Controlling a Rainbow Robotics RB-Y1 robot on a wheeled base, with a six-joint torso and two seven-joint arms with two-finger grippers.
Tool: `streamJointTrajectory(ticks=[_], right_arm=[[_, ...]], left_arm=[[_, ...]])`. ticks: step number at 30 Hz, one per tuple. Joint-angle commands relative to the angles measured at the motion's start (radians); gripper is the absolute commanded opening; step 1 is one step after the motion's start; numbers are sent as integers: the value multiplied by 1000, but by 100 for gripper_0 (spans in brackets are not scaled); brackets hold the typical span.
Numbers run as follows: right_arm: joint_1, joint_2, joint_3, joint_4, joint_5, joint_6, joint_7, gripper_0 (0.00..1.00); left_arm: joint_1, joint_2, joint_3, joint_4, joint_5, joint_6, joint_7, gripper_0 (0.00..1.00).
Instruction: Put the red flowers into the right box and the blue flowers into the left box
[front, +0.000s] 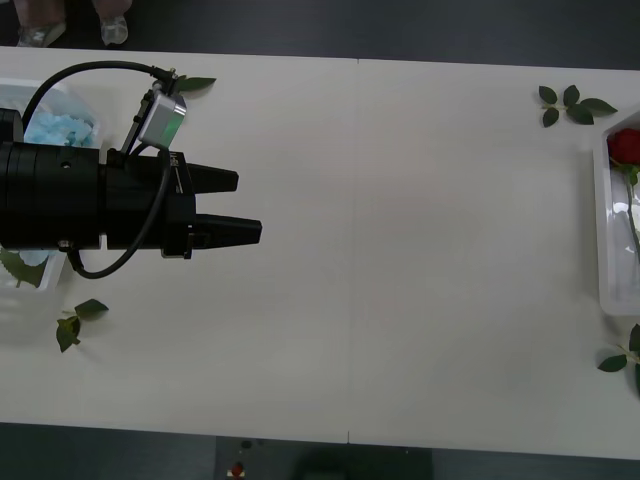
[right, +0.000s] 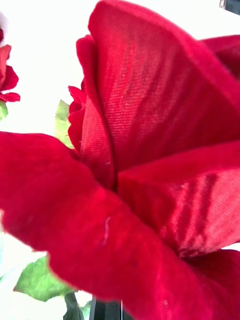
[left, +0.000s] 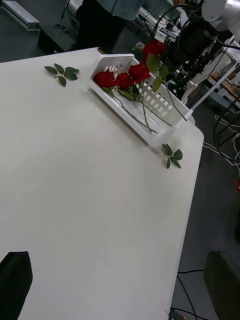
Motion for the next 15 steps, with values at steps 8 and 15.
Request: streamJointTrajectory(ticks=[8,15], right_arm=[[-21,-17,-10,-12,-5,-19,32,98],[-21,-17,-10,-12,-25,-16,39,100]], left_arm=[[11,13,-3,-24,0,-9,-31,100],[11,13,-3,-24,0,-9,-31,100]])
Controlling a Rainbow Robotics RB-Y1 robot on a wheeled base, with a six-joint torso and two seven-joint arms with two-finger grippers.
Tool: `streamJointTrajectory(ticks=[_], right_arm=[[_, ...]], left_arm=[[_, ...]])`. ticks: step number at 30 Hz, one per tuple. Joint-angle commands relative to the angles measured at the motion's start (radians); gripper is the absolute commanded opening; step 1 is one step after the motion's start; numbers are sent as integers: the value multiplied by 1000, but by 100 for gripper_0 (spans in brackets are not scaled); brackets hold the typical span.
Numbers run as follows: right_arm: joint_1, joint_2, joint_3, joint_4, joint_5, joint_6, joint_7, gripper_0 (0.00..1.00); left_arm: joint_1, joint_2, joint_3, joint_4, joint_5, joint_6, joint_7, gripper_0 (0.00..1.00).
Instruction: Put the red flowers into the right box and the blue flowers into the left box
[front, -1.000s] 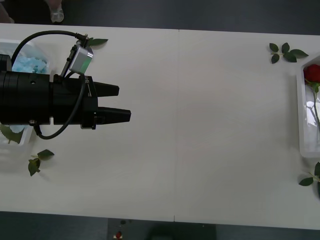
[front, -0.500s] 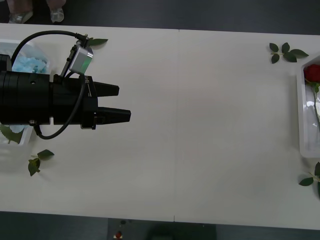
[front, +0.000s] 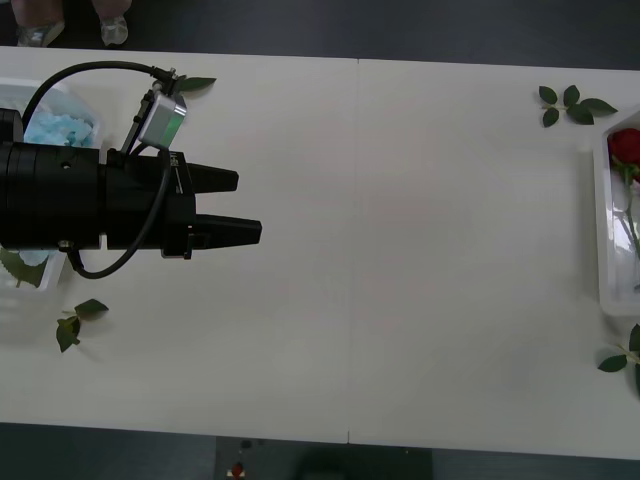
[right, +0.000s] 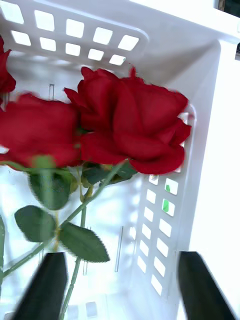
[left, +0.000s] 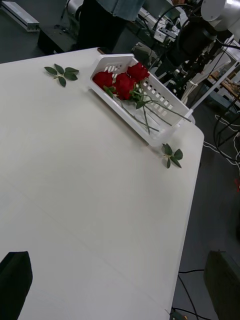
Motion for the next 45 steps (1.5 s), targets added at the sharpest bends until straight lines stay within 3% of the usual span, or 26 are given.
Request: streamJointTrajectory(ticks=[1,12,27,45], right_arm=[[-22,-17,-10,-18,-25,-6,42,100],[-21,-17,-5,-182,-357,166,174,100],[-21,49,13,-311,-696,317,683,100],[-21,61,-37,-313,-995,475,683,100]], left_arm=[[11,13,-3,-24,0,-9,-25,100],[11,13,-3,-24,0,-9,-25,100],[11,13,-3,-24,0,-9,-25,100],[11,13,-3,-24,0,-9,-25,100]])
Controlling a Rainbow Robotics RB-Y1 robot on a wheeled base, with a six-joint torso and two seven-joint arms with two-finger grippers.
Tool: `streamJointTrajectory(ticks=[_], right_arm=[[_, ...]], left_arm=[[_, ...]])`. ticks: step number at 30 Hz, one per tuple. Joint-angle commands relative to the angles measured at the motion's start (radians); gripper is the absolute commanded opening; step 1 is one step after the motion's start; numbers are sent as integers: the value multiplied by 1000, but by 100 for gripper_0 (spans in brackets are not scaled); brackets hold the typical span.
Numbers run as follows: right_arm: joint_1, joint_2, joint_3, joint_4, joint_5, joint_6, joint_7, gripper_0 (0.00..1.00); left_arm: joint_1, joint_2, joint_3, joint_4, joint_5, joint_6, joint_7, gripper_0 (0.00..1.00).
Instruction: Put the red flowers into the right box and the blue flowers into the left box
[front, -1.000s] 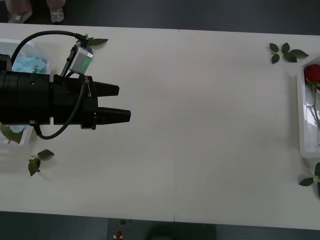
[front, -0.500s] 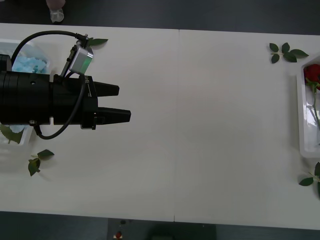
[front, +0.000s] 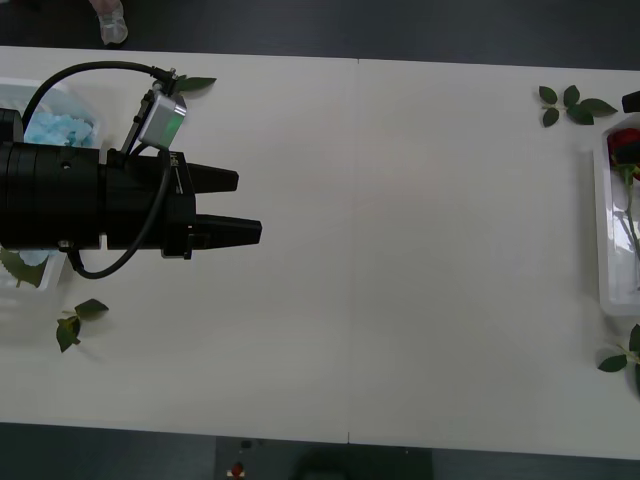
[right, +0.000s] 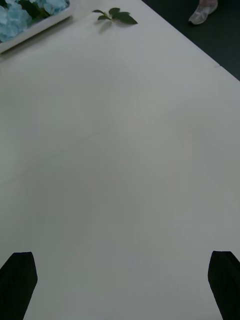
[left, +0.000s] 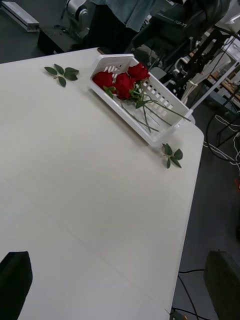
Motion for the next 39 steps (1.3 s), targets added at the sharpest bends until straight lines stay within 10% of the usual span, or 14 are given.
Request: streamJointTrajectory(ticks=[1,39], right_arm=[[-21,-13,-16,-29,-61,25,-12,100],[217,77,-10,-525,-276,3,-12,100]], left_arm=[[10,13,-3,-23,0,-9,-25,100],[10,13,-3,-23,0,-9,-25,100]])
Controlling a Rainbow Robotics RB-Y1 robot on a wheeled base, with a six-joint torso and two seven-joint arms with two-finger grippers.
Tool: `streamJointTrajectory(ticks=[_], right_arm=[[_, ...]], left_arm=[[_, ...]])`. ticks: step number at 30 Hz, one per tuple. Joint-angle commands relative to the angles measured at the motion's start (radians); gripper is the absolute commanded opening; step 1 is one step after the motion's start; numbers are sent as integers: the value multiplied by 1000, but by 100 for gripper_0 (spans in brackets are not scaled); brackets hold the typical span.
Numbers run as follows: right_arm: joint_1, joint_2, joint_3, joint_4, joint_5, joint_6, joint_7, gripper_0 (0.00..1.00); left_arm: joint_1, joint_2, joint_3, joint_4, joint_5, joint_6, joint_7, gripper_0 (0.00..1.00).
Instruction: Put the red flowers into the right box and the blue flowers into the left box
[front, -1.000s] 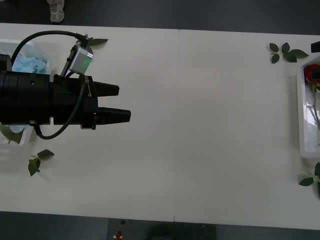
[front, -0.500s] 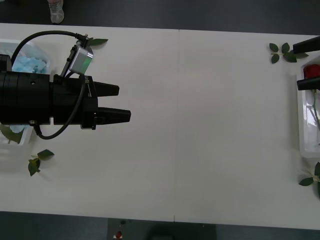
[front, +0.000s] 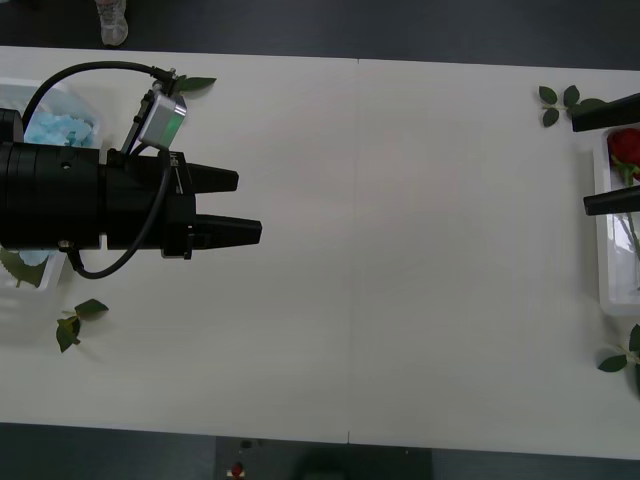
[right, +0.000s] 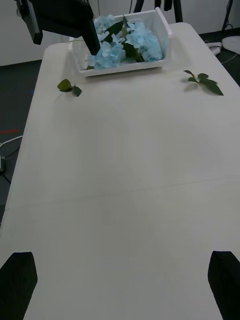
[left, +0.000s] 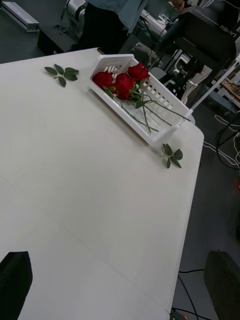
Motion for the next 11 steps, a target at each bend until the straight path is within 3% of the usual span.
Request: streamJointTrajectory(ticks=[1,11], right_arm=[[-6,12,1,-37,-5,-10,-12,100],[-6,14,1,-37,-5,-10,-12,100]], left_arm=[[10,13,-3,-23,0,-9,-25,100],[10,13,-3,-23,0,-9,-25,100]])
